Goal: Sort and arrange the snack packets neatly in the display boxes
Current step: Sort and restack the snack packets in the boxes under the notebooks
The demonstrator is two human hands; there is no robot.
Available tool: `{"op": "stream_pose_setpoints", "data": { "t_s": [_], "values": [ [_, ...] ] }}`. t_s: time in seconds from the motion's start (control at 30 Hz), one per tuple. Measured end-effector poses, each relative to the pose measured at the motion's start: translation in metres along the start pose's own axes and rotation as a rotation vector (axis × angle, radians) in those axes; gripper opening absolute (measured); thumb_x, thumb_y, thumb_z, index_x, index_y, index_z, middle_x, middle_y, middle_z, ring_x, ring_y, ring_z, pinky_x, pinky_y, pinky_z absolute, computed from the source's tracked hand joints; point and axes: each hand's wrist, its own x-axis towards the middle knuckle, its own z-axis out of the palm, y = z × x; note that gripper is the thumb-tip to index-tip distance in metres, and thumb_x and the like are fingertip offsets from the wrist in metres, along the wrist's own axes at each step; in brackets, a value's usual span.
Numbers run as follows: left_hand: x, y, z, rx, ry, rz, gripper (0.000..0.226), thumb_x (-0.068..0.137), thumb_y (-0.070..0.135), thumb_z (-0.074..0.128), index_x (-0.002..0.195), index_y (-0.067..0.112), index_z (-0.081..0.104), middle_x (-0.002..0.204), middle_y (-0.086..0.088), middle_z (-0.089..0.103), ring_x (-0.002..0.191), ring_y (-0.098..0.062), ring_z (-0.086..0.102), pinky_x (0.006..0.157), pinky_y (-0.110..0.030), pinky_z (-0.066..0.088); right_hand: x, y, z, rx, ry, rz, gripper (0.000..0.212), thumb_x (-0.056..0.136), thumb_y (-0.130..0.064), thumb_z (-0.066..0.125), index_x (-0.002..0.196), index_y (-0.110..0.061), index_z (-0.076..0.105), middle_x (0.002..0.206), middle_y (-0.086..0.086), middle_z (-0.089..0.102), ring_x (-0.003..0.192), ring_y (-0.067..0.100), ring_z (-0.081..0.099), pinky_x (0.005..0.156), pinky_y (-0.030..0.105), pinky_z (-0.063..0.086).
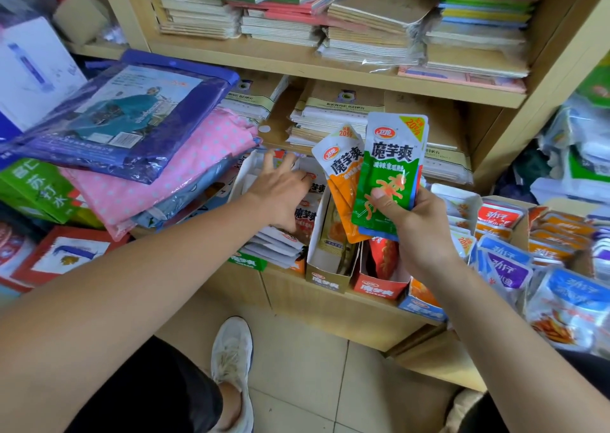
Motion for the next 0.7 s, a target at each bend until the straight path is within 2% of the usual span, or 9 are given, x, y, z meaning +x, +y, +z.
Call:
{"op": "stream_pose_setpoints", "data": {
  "t_s": [0.07,0.2,0.33,0.43,0.57,0.63,0.67,0.7],
  "values": [
    [0.002,-0.005,0.001,-0.022,-0.003,0.018,0.07,0.063,0.051,0.081,0.12,0.018,0.06,0.122,0.001,0.059,0.126,-0.03,0.028,0.096,-0.054,0.018,0.0,0.0,-0.001,-0.002,0.006,0.002,0.023,0.089,-0.014,0.071,0.112,-0.009,0.069,0.107,0.008,0.076,0.098,0.029,0.074,0.087,0.051,0.059],
    [0.003,-0.011,0.003,-0.098,0.014,0.013,0.044,0.082,0.037,0.072,0.122,0.022,0.063,0.125,-0.001,0.054,0.128,-0.03,0.029,0.096,-0.053,0.025,-0.001,0.0,0.0,-0.01,-0.005,-0.001,0.025,0.088,-0.017,0.071,0.112,-0.01,0.069,0.106,0.006,0.077,0.097,0.027,0.074,0.085,0.048,0.06],
    [0.006,-0.009,0.008,-0.174,0.009,-0.032,0.012,0.09,0.024,0.067,0.097,0.017,0.06,0.112,-0.004,0.061,0.128,-0.031,0.027,0.093,-0.05,0.021,-0.001,-0.001,0.001,-0.026,-0.01,-0.006,0.024,0.09,-0.016,0.07,0.113,-0.01,0.069,0.106,0.005,0.077,0.097,0.027,0.074,0.083,0.045,0.06],
    [0.009,-0.009,0.01,-0.2,0.047,-0.056,0.01,0.091,0.022,0.065,0.099,0.017,0.061,0.11,-0.008,0.06,0.129,-0.03,0.027,0.092,-0.048,0.019,-0.005,-0.004,0.005,-0.012,0.011,-0.002,0.019,0.091,-0.013,0.069,0.111,-0.012,0.069,0.104,0.005,0.077,0.096,0.027,0.075,0.078,0.042,0.062],
    [0.01,-0.014,0.011,-0.288,0.054,-0.054,0.011,0.093,0.027,0.067,0.092,0.018,0.061,0.1,-0.008,0.061,0.128,-0.029,0.028,0.079,-0.042,0.017,-0.025,-0.018,0.012,0.021,0.1,-0.013,0.015,0.092,-0.011,0.069,0.107,-0.013,0.071,0.101,0.004,0.078,0.09,0.025,0.076,0.069,0.038,0.062],
    [0.011,-0.014,0.009,-0.328,0.04,-0.056,0.01,0.093,0.024,0.066,0.088,0.018,0.061,0.107,-0.011,0.06,0.13,-0.032,0.029,0.08,-0.04,0.022,-0.046,-0.023,0.019,0.064,0.104,0.039,0.016,0.09,-0.012,0.069,0.106,-0.011,0.07,0.102,0.007,0.077,0.09,0.025,0.076,0.066,0.036,0.062],
    [0.011,-0.013,0.008,-0.336,0.015,-0.076,0.003,0.093,0.021,0.064,0.093,0.018,0.063,0.12,-0.014,0.056,0.132,-0.035,0.027,0.086,-0.041,0.027,-0.06,-0.022,0.023,0.106,0.099,0.078,0.021,0.088,-0.012,0.07,0.109,-0.01,0.07,0.104,0.008,0.077,0.093,0.027,0.075,0.069,0.038,0.062],
    [0.012,-0.013,0.008,-0.339,-0.015,-0.107,0.01,0.094,0.019,0.061,0.102,0.022,0.065,0.134,-0.015,0.047,0.133,-0.038,0.024,0.094,-0.044,0.03,-0.073,-0.02,0.029,0.182,0.095,0.126,0.03,0.085,-0.013,0.071,0.114,-0.009,0.068,0.107,0.01,0.076,0.098,0.031,0.074,0.072,0.043,0.062]
  ]
}}
